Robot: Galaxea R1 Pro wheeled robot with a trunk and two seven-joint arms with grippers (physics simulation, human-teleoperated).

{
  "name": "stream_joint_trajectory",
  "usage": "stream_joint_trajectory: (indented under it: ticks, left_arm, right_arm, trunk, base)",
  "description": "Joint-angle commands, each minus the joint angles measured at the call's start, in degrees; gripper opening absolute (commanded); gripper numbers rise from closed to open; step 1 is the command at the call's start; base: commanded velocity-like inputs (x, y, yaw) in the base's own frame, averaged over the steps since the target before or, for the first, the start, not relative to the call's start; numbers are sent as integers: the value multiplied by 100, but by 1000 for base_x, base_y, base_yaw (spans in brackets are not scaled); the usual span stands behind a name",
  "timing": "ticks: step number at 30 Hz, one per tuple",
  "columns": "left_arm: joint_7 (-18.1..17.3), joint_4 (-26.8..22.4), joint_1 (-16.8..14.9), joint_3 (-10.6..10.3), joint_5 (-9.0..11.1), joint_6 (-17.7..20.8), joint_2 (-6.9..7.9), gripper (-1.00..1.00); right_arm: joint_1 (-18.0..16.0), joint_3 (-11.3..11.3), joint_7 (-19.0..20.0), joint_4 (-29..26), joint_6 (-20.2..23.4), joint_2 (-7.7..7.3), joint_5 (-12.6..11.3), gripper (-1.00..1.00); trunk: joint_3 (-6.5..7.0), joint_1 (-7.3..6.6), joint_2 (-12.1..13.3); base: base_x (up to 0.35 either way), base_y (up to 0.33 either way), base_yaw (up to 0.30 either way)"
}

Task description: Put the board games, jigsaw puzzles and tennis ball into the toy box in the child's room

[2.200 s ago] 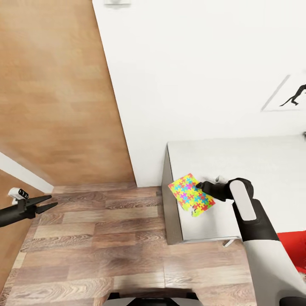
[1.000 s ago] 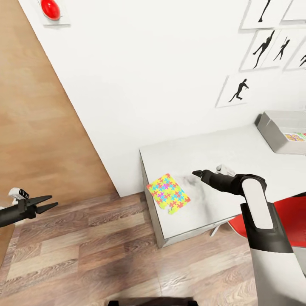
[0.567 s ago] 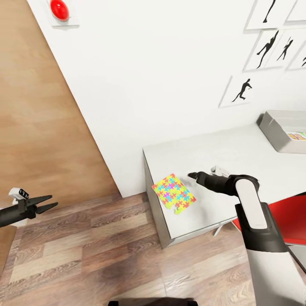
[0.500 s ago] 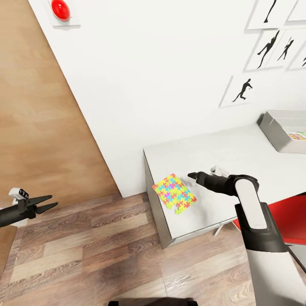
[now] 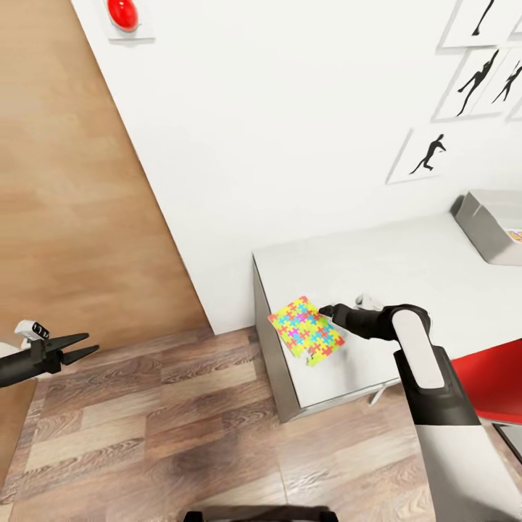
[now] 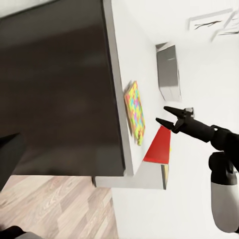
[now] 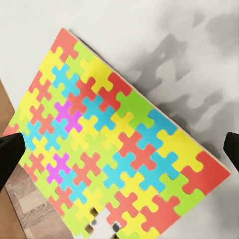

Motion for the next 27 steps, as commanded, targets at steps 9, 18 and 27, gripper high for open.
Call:
stream_joint_trajectory:
  ticks: [9, 18, 27]
  left_arm:
    - [-16, 3, -6, -22, 14, 63, -3, 100]
    - [-10, 3, -6, -22, 14, 64, -5, 100]
    - [-10, 3, -6, -22, 14, 61, -5, 100]
  right_arm:
    - [-1, 4, -62, 51, 12, -5, -43, 100]
    - [-1, 4, -69, 58, 12, -5, -41, 100]
    - [-1, 4, -263, 55, 12, -5, -46, 100]
  trunk:
    - [-30, 3, -10]
    - [-35, 3, -10]
    - [-61, 3, -10]
  base:
    - [11, 0, 69]
    - [136, 48, 8]
    - [125, 13, 1]
